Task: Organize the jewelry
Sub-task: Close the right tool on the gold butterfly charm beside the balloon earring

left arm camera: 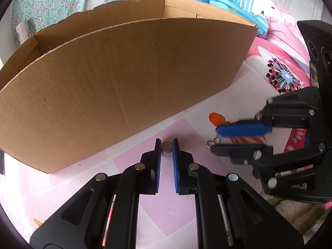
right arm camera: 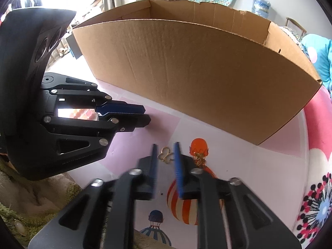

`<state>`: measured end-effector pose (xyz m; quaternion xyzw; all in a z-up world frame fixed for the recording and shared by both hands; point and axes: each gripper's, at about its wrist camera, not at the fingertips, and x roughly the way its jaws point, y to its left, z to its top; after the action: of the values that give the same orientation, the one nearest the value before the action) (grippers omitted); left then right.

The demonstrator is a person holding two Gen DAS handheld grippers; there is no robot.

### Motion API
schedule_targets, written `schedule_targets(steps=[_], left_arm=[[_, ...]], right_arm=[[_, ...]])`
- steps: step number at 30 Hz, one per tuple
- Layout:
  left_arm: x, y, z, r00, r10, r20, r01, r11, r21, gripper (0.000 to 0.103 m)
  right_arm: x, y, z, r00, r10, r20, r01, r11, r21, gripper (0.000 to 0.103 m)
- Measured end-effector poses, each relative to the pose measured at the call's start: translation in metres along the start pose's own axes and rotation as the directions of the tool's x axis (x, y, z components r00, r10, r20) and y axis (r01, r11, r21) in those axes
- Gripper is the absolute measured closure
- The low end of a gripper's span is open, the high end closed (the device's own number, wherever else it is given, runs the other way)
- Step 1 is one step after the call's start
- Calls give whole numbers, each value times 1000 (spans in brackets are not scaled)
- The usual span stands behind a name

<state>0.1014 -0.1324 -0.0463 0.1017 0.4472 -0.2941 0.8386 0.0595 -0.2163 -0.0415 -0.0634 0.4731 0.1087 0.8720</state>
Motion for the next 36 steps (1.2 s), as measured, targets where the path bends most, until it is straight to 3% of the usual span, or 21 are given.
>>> schedule_targets(steps=[11, 14, 25, 36], left_arm=[[0, 1, -1, 1000, -10, 4, 10, 1000, 2, 93], [0, 2, -1, 1000, -12, 4, 12, 1000, 2, 93], [0, 1, -1, 1000, -10, 6, 10, 1000, 4, 93], [0, 1, -1, 1000, -8, 7, 8, 1000, 8, 93]], right_arm=[[17, 12, 11, 998, -19, -66, 19, 1000, -11, 72], [20, 13, 16, 997, -10, -74, 8, 1000, -16, 83], [21, 22, 20, 998, -6, -63, 6, 1000, -10, 83], [4, -4, 4, 999, -6, -44, 7, 1000, 14, 83]])
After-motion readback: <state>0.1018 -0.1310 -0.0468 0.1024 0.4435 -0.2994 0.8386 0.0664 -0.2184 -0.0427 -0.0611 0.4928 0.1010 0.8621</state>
